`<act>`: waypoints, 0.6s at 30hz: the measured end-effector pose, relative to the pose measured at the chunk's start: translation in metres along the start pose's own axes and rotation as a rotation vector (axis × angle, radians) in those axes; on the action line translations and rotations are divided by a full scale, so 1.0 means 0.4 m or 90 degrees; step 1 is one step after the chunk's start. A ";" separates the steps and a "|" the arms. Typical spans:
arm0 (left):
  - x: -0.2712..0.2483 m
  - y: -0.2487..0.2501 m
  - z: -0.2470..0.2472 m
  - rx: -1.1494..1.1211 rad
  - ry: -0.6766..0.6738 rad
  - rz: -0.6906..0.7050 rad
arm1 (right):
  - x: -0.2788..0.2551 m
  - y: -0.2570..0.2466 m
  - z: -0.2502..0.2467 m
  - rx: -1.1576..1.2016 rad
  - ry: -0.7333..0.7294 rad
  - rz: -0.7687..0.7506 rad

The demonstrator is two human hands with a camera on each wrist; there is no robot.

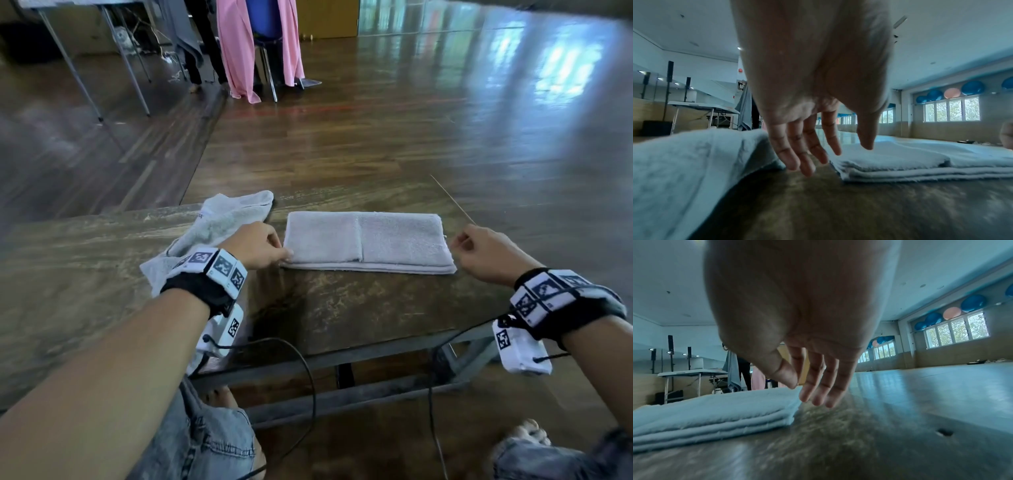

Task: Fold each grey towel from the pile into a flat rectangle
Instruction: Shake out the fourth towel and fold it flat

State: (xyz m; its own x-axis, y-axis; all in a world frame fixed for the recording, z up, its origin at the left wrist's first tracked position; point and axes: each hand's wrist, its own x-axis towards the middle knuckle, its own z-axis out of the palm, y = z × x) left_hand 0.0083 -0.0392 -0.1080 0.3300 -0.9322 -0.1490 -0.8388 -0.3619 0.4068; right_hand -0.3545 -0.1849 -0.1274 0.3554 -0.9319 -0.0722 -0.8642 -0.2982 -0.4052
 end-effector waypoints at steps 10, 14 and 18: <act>0.040 0.038 0.050 0.078 0.017 -0.108 | 0.005 -0.024 0.035 -0.031 -0.010 0.055; 0.042 0.043 0.043 0.054 0.031 -0.099 | 0.003 -0.033 0.014 -0.009 0.000 0.067; 0.036 0.042 0.011 0.004 0.088 -0.112 | 0.003 -0.039 -0.023 0.038 0.030 0.088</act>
State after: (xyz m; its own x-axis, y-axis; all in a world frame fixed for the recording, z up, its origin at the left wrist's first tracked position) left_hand -0.0030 -0.0590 -0.1072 0.5270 -0.8449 -0.0921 -0.7655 -0.5189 0.3804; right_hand -0.3437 -0.1832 -0.1127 0.2163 -0.9723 -0.0887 -0.8807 -0.1551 -0.4475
